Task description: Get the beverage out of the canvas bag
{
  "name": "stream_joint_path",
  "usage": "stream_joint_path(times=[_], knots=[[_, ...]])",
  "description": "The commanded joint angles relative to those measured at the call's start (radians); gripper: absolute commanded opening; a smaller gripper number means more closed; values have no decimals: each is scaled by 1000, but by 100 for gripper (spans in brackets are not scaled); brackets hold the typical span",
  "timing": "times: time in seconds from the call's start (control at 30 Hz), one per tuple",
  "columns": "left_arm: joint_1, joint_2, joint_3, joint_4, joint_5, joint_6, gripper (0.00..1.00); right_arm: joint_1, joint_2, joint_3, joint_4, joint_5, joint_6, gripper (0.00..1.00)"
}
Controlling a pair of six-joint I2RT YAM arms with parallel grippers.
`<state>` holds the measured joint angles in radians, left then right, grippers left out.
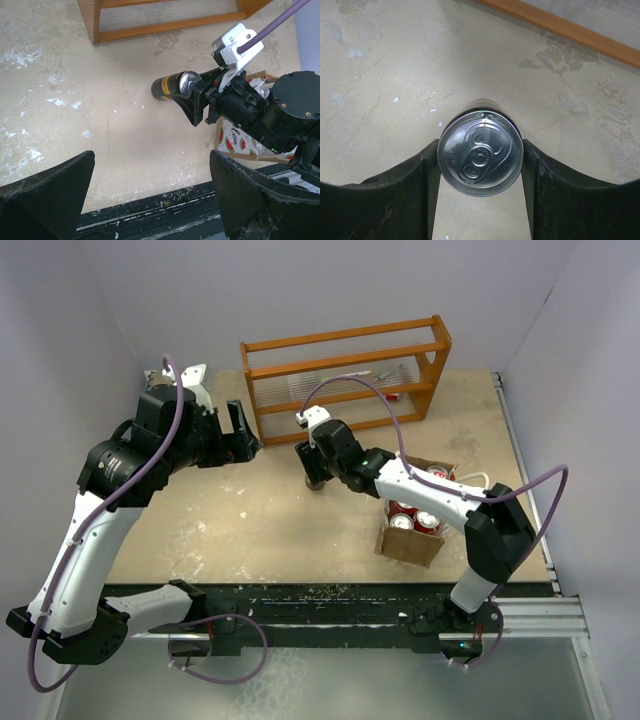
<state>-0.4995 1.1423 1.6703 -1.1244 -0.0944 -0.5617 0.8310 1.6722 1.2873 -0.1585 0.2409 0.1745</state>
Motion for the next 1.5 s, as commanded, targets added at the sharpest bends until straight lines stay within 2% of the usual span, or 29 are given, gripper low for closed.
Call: stream_joint_path(times=[0.0, 0.17, 0.3, 0.5, 0.6, 0.7, 0.93, 1.27, 1.47], knots=[[6, -11, 37, 7, -20, 0, 99, 2, -16, 25, 120, 16, -17, 0], [6, -22, 41, -5, -31, -11, 99, 1, 6, 36, 113, -2, -17, 2], [6, -30, 36, -18, -31, -22, 99, 2, 23, 50, 97, -5, -13, 8], [6, -49, 42, -28, -35, -19, 99, 1, 32, 77, 48, 24, -15, 53], [6, -51, 56, -34, -32, -15, 99, 2, 14, 104, 22, 38, -14, 66], [6, -63, 61, -37, -22, -14, 99, 2, -13, 148, -30, 52, 16, 73], [6, -108, 26, -20, 22, -16, 99, 5, -160, 189, -172, 38, 59, 79], [6, -145, -85, 62, 148, -31, 99, 5, -552, -55, -473, 62, 329, 76], [6, -190, -229, 141, 273, -149, 99, 5, -680, -107, -665, 131, 470, 73]])
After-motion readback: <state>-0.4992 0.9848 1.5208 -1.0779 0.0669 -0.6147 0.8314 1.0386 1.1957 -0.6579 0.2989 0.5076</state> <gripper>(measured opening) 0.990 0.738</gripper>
